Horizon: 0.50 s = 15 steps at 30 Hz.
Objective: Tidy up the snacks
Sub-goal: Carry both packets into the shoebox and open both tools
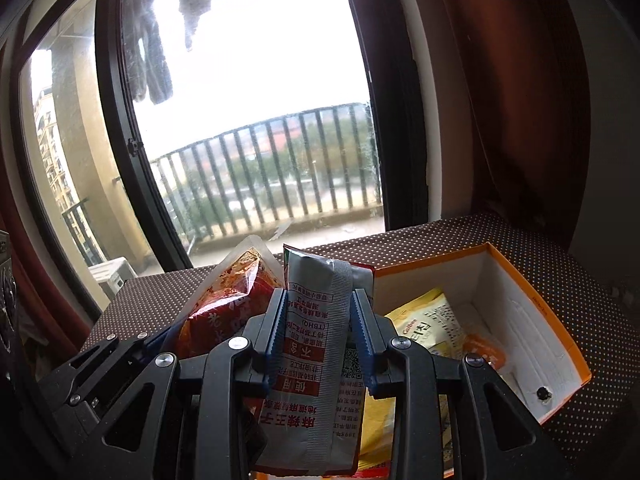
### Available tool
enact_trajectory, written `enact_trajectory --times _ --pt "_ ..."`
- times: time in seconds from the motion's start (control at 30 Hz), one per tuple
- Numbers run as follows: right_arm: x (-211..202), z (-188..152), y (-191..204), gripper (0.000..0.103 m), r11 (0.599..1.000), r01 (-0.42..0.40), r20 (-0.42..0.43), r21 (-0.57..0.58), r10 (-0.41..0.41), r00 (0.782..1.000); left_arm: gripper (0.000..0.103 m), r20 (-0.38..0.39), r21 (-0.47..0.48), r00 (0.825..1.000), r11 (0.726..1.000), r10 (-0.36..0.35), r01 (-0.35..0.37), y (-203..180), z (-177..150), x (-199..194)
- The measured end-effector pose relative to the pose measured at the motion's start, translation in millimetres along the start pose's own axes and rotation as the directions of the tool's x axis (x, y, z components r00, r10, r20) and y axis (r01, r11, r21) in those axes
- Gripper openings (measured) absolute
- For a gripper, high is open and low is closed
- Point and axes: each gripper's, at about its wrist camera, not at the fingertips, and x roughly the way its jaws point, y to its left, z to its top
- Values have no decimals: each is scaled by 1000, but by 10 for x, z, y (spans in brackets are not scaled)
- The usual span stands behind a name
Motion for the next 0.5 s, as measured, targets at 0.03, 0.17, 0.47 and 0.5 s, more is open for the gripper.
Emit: enact_trajectory --times 0.03,0.17,0.47,0.5 --pt "26 5 -53 35 1000 8 -4 9 -8 1000 39 -7 4 1000 1000 -5 5 -35 23 62" --pt "121 -12 -210 35 999 40 -24 33 -39 999 39 -36 15 999 1000 -21 21 -107 42 277" --pt "390 -192 -449 35 992 104 -102 75 -96 990 46 -121 48 993 999 -3 9 -227 -93 667" --pt "401 -217 -452 35 991 112 -103 77 -104 989 47 -124 60 992 998 6 1 -268 -103 688"
